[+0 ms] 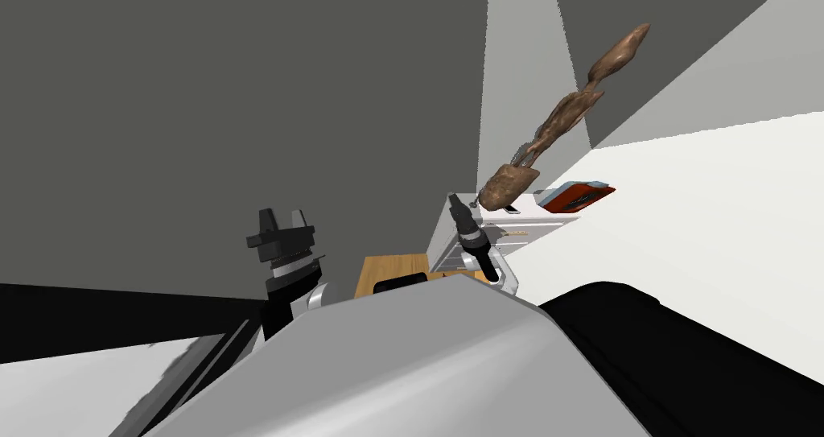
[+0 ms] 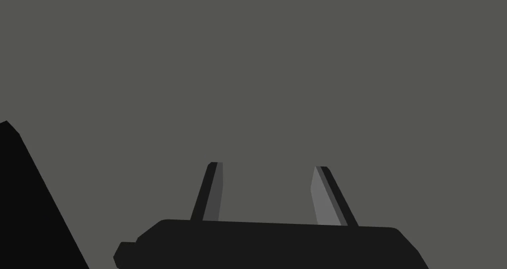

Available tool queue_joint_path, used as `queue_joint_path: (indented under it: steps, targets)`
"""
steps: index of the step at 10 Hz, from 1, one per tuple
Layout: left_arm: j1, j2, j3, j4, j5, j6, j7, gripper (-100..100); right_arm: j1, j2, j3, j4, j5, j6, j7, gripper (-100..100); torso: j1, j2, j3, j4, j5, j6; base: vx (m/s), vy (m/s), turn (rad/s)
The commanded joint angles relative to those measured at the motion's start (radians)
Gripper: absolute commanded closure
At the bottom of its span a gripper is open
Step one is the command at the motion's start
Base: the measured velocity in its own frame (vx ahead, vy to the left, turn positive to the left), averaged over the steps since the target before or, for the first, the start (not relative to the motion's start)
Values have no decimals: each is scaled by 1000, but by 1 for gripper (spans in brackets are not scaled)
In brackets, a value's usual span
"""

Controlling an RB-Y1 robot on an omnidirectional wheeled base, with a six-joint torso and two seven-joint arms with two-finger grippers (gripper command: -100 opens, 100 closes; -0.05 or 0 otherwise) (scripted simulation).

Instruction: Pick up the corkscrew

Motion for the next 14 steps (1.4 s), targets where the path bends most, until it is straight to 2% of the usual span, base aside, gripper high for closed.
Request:
queue_joint_path:
  steps: [1, 3, 4, 5, 6, 7, 8, 9, 10, 11, 12, 13, 14]
  targets:
    - [0, 0, 0, 0, 0, 0, 0, 0, -4, -28, -1, 12, 32, -33, 13, -100, 0, 0, 0, 0, 0, 0, 6, 20, 79]
    - [0, 0, 0, 0, 0, 0, 0, 0, -39, -96, -4, 63, 102, -95, 48, -100, 0, 0, 0, 0, 0, 0, 4, 32, 211]
    - [0, 0, 0, 0, 0, 0, 0, 0, -39, -115, -4, 63, 122, -104, 48, -100, 0, 0, 0, 0, 0, 0, 1, 23, 76]
    - [0, 0, 0, 0, 0, 0, 0, 0, -60, -146, -2, 92, 159, -141, 67, -100, 0, 1, 0, 0, 0, 1, -1, 28, 125]
    - [0, 0, 0, 0, 0, 0, 0, 0, -60, -160, -2, 92, 169, -141, 67, -100, 0, 1, 0, 0, 0, 1, -2, 19, 101]
    - [0, 0, 0, 0, 0, 0, 0, 0, -82, -197, 1, 125, 207, -178, 87, -100, -1, 1, 0, 0, 0, 1, -3, 22, 221]
    - [0, 0, 0, 0, 0, 0, 0, 0, -82, -208, 1, 125, 216, -178, 87, -100, -1, 1, 0, 0, 0, 0, -3, 14, 94]
    - [0, 0, 0, 0, 0, 0, 0, 0, -106, -244, 7, 161, 259, -216, 108, -100, -1, 1, 0, 0, 0, 1, -7, 20, 158]
    - [0, 0, 0, 0, 0, 0, 0, 0, -106, -257, 7, 161, 264, -216, 108, -100, -1, 1, 0, 0, 0, 1, -6, 16, 103]
    - [0, 0, 0, 0, 0, 0, 0, 0, -132, -298, 14, 200, 306, -253, 130, -100, -1, 1, 1, 0, 0, 1, -10, 22, 181]
    - [0, 0, 0, 0, 0, 0, 0, 0, -132, -308, 14, 200, 313, -253, 130, -100, -1, 1, 1, 0, 0, 1, -8, 19, 111]
    - [0, 0, 0, 0, 0, 0, 0, 0, -159, -348, 23, 241, 353, -290, 153, -100, -1, 1, 1, 0, 0, 1, -7, 31, 206]
    - [0, 0, 0, 0, 0, 0, 0, 0, -159, -360, 23, 241, 362, -290, 153, -100, 0, 1, 1, 0, 0, 1, -5, 22, 106]
